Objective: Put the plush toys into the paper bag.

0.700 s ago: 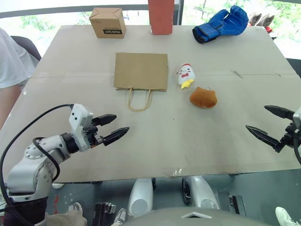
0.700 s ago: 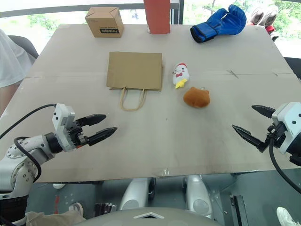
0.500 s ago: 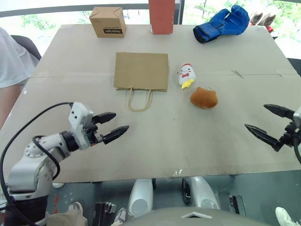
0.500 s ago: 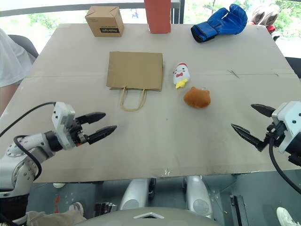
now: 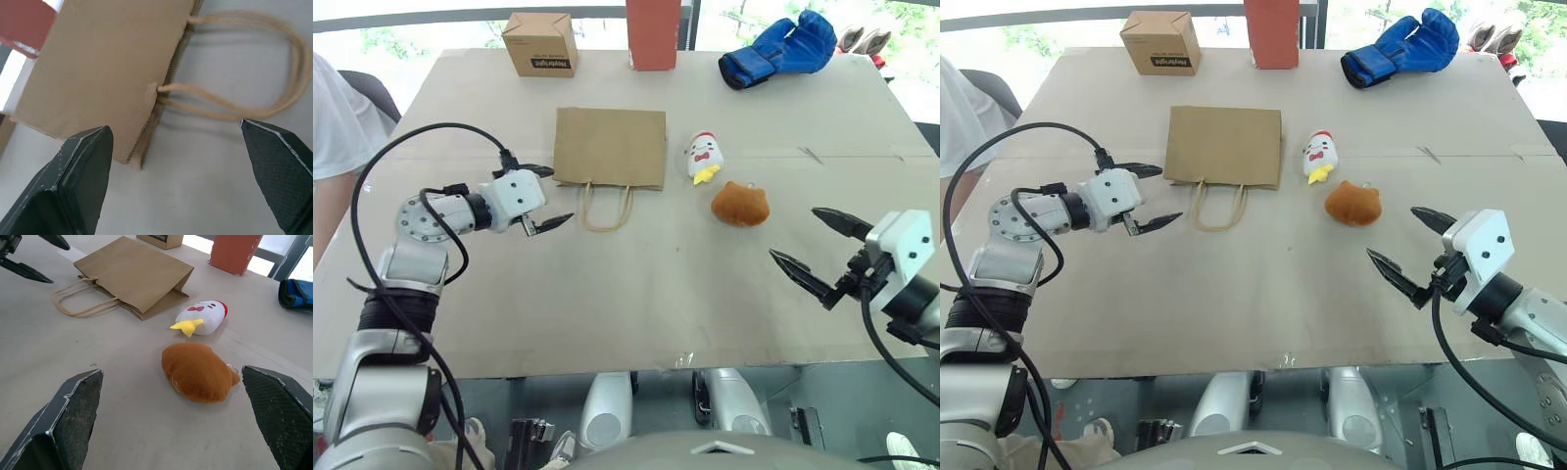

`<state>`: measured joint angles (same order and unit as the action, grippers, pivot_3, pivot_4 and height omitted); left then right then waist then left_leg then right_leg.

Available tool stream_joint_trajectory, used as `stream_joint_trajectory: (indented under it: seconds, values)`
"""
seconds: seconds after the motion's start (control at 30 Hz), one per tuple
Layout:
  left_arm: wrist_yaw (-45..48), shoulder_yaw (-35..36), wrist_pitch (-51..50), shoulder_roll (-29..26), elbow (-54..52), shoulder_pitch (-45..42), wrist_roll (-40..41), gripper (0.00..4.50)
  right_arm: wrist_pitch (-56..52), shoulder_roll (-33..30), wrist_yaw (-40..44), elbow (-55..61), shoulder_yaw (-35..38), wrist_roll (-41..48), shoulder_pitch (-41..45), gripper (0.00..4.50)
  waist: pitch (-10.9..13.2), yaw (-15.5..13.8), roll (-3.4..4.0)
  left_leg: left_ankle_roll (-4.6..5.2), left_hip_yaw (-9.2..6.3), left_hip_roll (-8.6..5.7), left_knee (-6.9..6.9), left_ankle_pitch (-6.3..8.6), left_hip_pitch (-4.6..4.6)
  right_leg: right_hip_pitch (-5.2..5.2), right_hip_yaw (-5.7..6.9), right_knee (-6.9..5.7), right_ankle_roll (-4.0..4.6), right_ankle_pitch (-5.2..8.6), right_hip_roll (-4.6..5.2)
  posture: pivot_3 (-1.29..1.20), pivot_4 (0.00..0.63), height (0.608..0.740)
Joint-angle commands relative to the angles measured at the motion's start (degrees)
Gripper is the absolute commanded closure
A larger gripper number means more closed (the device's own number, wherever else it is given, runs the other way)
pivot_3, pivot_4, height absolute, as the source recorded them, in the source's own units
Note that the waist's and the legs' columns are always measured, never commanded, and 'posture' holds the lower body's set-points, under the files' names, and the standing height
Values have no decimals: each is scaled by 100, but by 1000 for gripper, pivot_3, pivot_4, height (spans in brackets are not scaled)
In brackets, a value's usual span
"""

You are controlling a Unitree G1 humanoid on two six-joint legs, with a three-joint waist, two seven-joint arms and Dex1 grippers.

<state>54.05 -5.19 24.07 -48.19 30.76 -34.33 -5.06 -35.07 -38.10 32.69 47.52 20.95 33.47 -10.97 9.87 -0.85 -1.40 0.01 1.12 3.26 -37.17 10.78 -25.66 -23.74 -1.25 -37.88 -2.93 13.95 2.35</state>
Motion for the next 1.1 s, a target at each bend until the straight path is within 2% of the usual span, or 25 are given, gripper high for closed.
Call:
stream_joint_trajectory:
  seconds: [0.03,0.27,0.53,0.63,0.73,0.77,0.87,0.9,1.0,1.07,1.1]
  values:
    - [-188,-235,966,129,807,-553,-380,0,36,39,-226,342,18,-33,-41,75,0,-2,-1,0,0,0,-1,0,-1,0,0,-1,-1,0,0,0,150,714]
    - [-543,-501,1878,378,2046,-1286,-749,0,77,145,-461,578,66,-53,-327,75,-2,5,-5,0,-1,1,-3,0,0,1,0,-4,-23,-12,-4,0,150,714]
    - [-330,-692,2563,845,2510,-1543,-718,0,142,204,-573,622,2,-103,-383,75,-3,6,-6,1,-1,1,-11,0,-2,3,-1,-6,-24,-13,-4,0,150,714]
    - [-70,-713,2553,1054,2564,-1580,-566,817,146,205,-581,608,-27,-128,-370,0,-3,7,-6,1,-2,2,-11,0,0,3,-1,-9,-24,-13,-6,0,150,714]
    - [403,-590,2238,1278,2451,-1492,-157,2173,126,215,-631,643,-90,-150,-339,0,-3,5,-7,1,-2,2,-12,0,-1,3,-1,-9,-24,-14,-6,0,150,714]
    - [845,-405,1624,1398,2212,-1395,354,2954,148,207,-662,674,-129,-213,-317,0,-3,7,-7,1,-3,2,-15,0,-2,4,-1,-10,-24,-14,-6,0,150,714]
    - [1812,47,-748,1520,894,-992,1868,3976,-142,278,-818,529,-191,21,-167,733,-3,28,-7,1,-5,3,-15,0,-1,4,-2,-13,-23,-14,-7,0,150,714]
    - [1881,112,-1296,1498,489,-871,2106,4467,-202,291,-850,491,-202,55,-134,1262,-3,53,-6,1,-6,6,-15,0,-2,4,-1,-13,-22,-14,-8,0,150,714]
    - [1472,326,-3800,1414,-1283,-481,3113,4500,-209,342,-973,364,-622,-143,213,2769,-3,103,-6,1,-16,8,-16,-1,-1,5,0,-17,-23,-14,-13,0,150,714]
    - [967,489,-5049,1433,-2224,-329,3676,4500,-256,403,-1057,249,-1074,-287,532,3803,-3,144,-6,1,-20,9,-20,-1,-1,6,0,-19,-23,-13,-18,0,150,714]
    - [690,592,-5566,1466,-2577,-290,3911,4500,-272,429,-1094,179,-1291,-388,679,4142,-3,151,-6,1,-23,9,-21,-1,0,9,1,-21,-24,-13,-18,0,150,714]
